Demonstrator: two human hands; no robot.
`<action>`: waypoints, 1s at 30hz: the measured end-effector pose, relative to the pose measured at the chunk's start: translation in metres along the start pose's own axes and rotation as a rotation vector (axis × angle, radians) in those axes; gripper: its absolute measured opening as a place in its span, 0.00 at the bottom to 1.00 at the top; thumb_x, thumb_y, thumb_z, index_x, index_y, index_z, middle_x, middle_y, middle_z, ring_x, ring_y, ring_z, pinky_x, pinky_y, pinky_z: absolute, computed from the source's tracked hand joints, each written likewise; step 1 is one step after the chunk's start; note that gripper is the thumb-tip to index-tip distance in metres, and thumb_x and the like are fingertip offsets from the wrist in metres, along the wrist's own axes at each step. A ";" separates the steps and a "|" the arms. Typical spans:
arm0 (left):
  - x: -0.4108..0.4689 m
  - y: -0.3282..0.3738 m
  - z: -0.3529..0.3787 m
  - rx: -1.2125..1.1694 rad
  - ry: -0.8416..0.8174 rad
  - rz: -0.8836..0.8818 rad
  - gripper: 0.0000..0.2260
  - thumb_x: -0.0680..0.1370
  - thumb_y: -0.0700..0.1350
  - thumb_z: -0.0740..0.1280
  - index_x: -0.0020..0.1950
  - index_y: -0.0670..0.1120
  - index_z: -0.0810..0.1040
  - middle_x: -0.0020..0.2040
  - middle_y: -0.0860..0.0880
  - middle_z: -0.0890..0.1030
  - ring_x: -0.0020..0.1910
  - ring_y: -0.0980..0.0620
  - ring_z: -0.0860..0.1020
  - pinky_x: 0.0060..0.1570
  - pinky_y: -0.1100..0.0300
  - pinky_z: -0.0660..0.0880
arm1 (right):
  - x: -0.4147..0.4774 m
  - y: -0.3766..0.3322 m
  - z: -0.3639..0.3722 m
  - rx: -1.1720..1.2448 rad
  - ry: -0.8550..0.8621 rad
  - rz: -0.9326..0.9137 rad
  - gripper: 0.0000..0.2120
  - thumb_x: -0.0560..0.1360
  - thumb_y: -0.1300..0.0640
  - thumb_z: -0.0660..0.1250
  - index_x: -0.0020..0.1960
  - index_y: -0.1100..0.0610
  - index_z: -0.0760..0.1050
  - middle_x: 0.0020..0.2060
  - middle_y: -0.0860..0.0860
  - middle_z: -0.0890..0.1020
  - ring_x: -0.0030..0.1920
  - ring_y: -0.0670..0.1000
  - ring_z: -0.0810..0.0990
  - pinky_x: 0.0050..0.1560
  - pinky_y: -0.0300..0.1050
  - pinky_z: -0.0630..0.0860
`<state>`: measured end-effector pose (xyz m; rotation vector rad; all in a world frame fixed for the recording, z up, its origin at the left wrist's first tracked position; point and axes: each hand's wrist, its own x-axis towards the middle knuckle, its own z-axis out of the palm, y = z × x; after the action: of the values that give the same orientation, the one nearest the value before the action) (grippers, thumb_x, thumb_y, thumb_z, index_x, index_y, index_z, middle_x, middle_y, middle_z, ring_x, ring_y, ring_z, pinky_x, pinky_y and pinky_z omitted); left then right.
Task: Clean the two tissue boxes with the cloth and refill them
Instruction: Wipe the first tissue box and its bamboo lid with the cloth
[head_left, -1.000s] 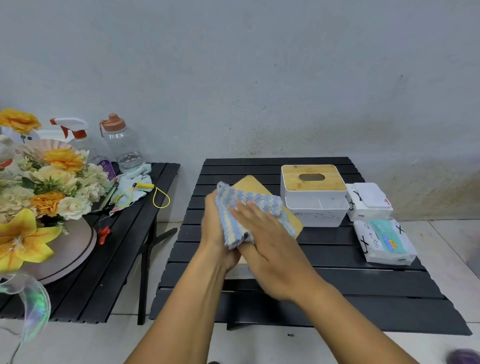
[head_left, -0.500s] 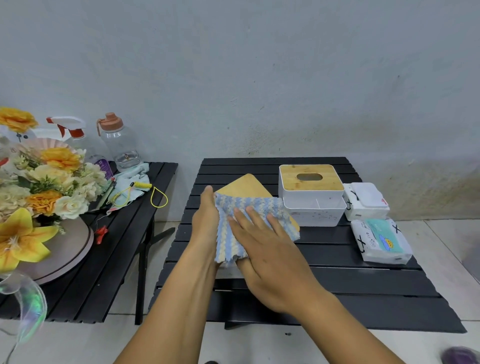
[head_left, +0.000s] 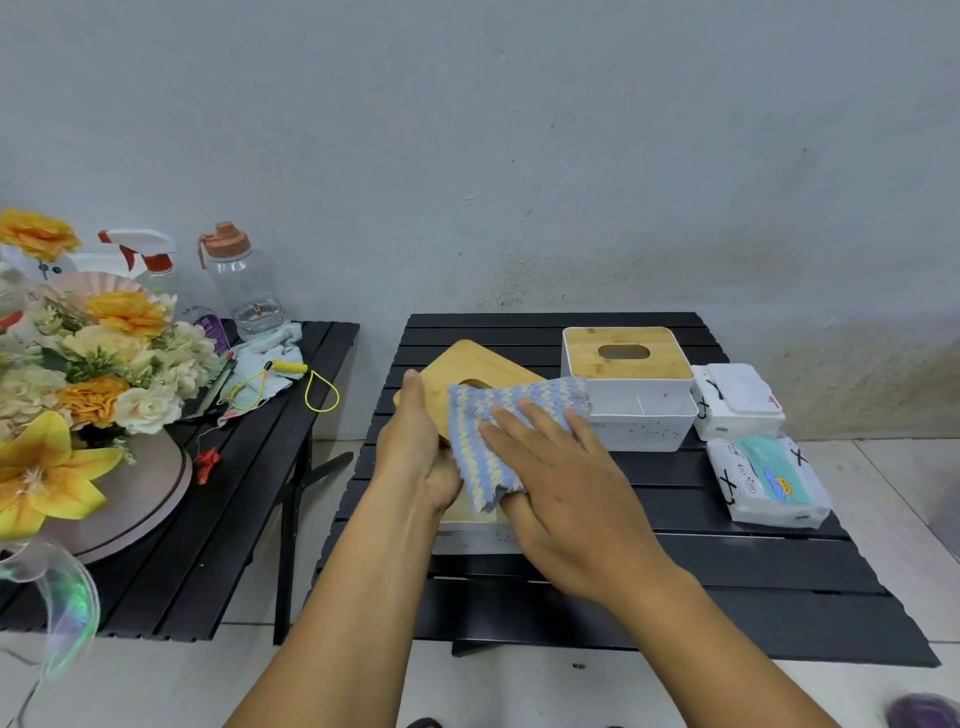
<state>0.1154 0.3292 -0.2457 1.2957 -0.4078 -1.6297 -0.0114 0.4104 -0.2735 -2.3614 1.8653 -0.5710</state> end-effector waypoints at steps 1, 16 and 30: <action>-0.001 -0.004 0.002 0.003 -0.020 0.012 0.21 0.82 0.60 0.66 0.56 0.41 0.80 0.52 0.40 0.87 0.52 0.40 0.86 0.59 0.38 0.80 | 0.002 0.002 0.000 -0.005 0.017 0.033 0.32 0.76 0.46 0.43 0.79 0.48 0.61 0.78 0.44 0.61 0.80 0.47 0.51 0.79 0.54 0.44; 0.002 -0.004 0.004 -0.068 0.025 0.125 0.18 0.85 0.56 0.63 0.45 0.43 0.77 0.31 0.45 0.82 0.26 0.50 0.79 0.33 0.58 0.80 | 0.002 0.008 0.005 -0.020 0.054 0.145 0.36 0.74 0.45 0.38 0.81 0.52 0.52 0.81 0.46 0.52 0.80 0.48 0.43 0.79 0.50 0.43; 0.004 -0.007 0.004 0.000 0.101 0.211 0.21 0.85 0.61 0.59 0.42 0.46 0.75 0.31 0.49 0.80 0.29 0.52 0.77 0.32 0.59 0.76 | -0.006 -0.010 0.023 0.039 0.088 0.108 0.33 0.77 0.48 0.44 0.80 0.56 0.57 0.80 0.50 0.57 0.80 0.52 0.49 0.79 0.48 0.44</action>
<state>0.1090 0.3281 -0.2514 1.2839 -0.4661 -1.3827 0.0043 0.4153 -0.2936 -2.2299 1.9837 -0.7046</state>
